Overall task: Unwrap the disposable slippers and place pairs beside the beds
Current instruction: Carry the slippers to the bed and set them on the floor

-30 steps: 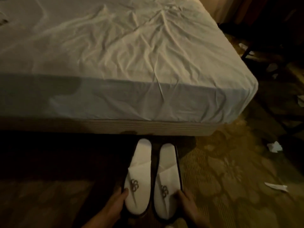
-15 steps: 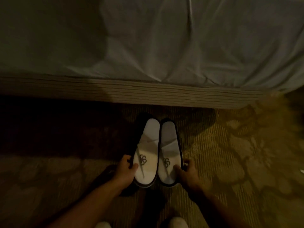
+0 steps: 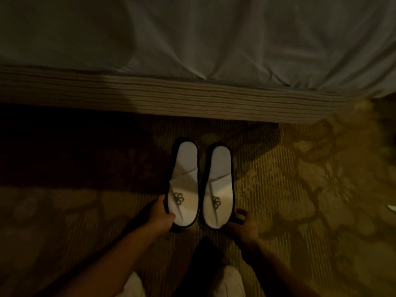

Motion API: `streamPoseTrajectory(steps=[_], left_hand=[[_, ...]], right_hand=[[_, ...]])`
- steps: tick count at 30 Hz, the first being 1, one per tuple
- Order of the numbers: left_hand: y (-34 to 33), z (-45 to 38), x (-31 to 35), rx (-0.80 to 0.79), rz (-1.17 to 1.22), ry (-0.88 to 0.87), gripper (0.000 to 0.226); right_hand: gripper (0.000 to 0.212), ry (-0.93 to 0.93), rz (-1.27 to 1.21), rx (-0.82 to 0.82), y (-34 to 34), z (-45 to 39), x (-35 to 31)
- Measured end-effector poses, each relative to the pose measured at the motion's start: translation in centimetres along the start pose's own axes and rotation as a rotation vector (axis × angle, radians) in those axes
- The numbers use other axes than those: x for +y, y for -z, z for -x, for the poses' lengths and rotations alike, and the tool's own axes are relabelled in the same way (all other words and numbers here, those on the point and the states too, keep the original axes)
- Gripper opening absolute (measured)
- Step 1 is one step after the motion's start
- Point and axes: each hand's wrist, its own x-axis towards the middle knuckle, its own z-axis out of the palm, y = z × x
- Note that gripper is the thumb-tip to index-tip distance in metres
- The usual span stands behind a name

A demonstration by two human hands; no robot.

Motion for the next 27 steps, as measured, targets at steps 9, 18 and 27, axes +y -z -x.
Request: streamPoseTrajectory(steps=[9, 18, 27], left_hand=[[-0.1, 0.5, -0.4, -0.032, -0.049, -0.032, 0.086], [-0.3, 0.8, -0.3, -0.034, -0.085, -0.061, 0.090], [-0.2, 1.0, -0.2, -0.047, -0.073, -0.066, 0.095]], right_hand=[[0.066, 0.095, 0.030, -0.018, -0.5, -0.3, 0.1], [0.058, 0.131, 0.025, -0.052, 0.3, -0.4, -0.3], [0.058, 0.094, 0.051, -0.038, 0.0, -1.1, 0.8]])
